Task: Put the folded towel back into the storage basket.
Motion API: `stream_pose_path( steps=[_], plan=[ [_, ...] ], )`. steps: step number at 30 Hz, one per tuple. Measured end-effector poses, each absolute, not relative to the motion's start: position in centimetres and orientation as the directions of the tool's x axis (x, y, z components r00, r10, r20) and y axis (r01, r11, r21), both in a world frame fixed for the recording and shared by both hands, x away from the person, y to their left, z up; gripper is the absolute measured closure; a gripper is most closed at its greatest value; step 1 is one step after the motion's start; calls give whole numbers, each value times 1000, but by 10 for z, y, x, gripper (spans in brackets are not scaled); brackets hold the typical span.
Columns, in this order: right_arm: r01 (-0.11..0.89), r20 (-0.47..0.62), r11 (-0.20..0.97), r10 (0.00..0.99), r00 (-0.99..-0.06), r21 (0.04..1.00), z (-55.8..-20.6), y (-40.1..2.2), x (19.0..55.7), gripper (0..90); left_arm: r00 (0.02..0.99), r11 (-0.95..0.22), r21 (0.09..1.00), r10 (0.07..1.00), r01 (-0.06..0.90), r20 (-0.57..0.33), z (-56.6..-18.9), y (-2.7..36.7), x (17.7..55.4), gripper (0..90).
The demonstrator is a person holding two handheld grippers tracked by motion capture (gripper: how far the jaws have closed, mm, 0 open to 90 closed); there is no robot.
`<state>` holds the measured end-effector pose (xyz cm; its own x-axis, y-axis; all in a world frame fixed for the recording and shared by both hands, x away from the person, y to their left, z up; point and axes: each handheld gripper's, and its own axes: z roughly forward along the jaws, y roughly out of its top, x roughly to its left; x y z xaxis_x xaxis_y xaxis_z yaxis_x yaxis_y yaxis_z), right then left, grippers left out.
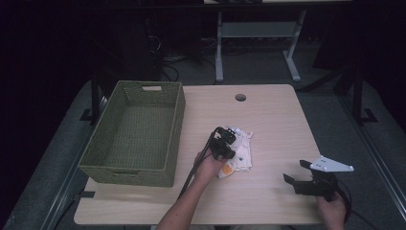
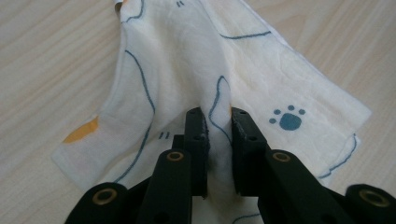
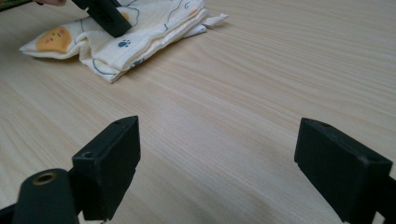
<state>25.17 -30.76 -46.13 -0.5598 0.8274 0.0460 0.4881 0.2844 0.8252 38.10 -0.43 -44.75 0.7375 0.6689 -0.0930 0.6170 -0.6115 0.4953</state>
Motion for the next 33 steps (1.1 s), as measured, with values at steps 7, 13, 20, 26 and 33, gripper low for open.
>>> stream_pose_path(
  steps=[7, 13, 20, 26, 33],
  plan=[
    [492, 43, 287, 830, -556, 822, -461, -308, 252, 141, 777, -645, 468, 608, 604, -164, -445, 7, 379, 813],
    [485, 39, 289, 828, -559, 825, -461, -308, 251, 141, 800, -641, 499, 560, 583, -215, -433, 12, 374, 816],
    [489, 60, 264, 832, -551, 831, -460, -309, 246, 141, 819, -633, 529, 509, 565, -265, -419, 21, 367, 813],
    [496, 73, 254, 833, -548, 830, -460, -309, 244, 140, 831, -624, 556, 478, 549, -285, -402, 33, 361, 814],
    [496, 74, 249, 835, -545, 832, -460, -310, 243, 140, 830, -591, 590, 468, 550, -304, -386, 53, 362, 815]
  ],
)
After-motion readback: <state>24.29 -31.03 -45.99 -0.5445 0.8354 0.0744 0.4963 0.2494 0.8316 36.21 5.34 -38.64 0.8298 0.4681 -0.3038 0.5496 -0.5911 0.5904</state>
